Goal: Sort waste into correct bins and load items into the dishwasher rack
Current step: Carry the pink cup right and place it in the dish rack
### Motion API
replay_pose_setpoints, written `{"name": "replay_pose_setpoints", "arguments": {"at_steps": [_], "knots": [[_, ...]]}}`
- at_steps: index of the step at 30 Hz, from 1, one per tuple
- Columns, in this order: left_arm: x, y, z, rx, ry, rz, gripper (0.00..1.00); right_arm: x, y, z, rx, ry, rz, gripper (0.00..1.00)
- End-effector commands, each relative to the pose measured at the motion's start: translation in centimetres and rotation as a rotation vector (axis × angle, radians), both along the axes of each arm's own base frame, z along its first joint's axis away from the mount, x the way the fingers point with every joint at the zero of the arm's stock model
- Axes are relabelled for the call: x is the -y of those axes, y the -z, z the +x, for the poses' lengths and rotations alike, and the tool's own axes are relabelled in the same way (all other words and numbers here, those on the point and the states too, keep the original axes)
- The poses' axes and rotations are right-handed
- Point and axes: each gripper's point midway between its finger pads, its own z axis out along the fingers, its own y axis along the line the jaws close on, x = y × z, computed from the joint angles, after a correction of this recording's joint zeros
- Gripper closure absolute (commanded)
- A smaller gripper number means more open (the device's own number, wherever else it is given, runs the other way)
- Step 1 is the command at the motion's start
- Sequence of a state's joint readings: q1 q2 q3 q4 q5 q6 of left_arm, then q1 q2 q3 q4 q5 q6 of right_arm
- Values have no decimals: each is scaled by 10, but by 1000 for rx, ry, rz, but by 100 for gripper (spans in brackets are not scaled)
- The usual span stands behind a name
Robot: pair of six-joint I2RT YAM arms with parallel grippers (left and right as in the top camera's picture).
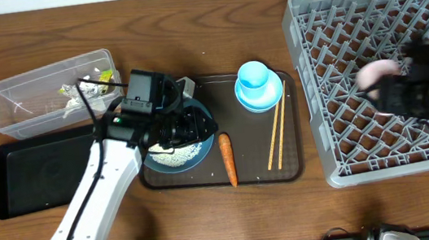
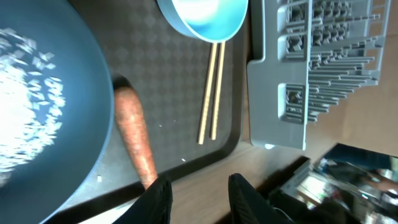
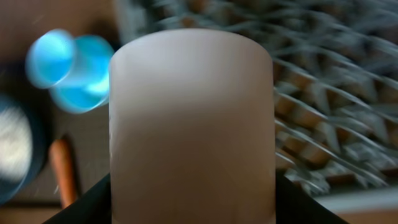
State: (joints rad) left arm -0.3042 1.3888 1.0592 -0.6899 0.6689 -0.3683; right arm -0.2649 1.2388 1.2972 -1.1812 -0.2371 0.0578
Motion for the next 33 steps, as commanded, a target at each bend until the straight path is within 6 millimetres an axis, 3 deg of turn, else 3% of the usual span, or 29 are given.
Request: {"name": "replay_pose_setpoints", "arguments": {"at_steps": [1,7,12,20,25,30,33], "knots": [[-7,-11,6,77,-10,42,69,47,-1,-11,-30,194,-62,70],[-8,-12,4,75,-10,43,69,110,25,-27,-129,451,-9,70],[-8,-12,4,80,-6,44,69,145,55,-33,-202,575,57,71],[-11,-10,6,87,-10,69,69,168,91,-24,-225,644,224,75],[-12,-9,4,83,-7,73,69,183,100,-20,-209,673,222,74],[-12,-9,4,79,-7,74,69,197,97,-9,-144,691,194,62],[-12,-8,2,72,-7,76,69,202,95,-4,-118,690,180,38]]}}
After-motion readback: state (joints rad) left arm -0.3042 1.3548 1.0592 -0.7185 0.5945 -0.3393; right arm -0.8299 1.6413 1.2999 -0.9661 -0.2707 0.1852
